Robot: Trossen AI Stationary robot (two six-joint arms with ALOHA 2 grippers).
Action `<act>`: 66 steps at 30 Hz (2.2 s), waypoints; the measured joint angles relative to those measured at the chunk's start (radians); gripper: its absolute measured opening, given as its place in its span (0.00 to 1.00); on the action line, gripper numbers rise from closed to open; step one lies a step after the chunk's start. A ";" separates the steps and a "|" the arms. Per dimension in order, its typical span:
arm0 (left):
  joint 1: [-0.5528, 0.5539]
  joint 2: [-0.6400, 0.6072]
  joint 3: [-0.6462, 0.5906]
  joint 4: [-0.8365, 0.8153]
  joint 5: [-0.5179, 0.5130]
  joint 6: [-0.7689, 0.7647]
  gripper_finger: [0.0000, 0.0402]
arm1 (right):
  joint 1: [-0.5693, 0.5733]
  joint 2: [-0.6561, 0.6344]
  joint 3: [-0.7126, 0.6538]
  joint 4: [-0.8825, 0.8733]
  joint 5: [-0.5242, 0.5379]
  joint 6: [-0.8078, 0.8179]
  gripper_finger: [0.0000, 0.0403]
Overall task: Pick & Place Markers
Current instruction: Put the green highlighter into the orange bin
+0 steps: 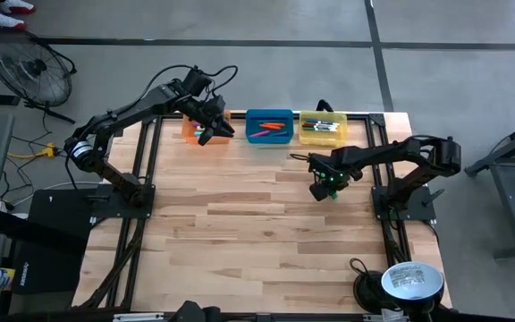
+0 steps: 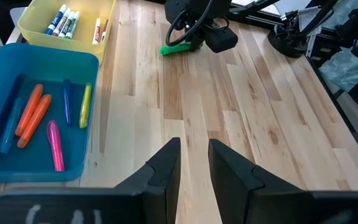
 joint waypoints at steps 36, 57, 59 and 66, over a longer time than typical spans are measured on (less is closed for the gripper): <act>0.000 0.000 0.000 0.046 0.053 -0.071 0.20 | 0.001 -0.446 -0.002 0.711 0.295 -0.240 0.13; 0.000 0.000 0.000 0.312 0.167 -0.308 0.20 | -0.195 -0.301 0.178 0.875 -0.013 -0.468 0.13; 0.000 0.000 0.000 0.345 0.164 -0.336 0.20 | -0.202 -0.229 0.265 0.844 -0.064 -0.513 0.13; 0.000 0.000 0.000 0.465 0.073 -0.423 0.20 | -0.226 -0.047 0.554 0.691 -0.166 -0.664 0.13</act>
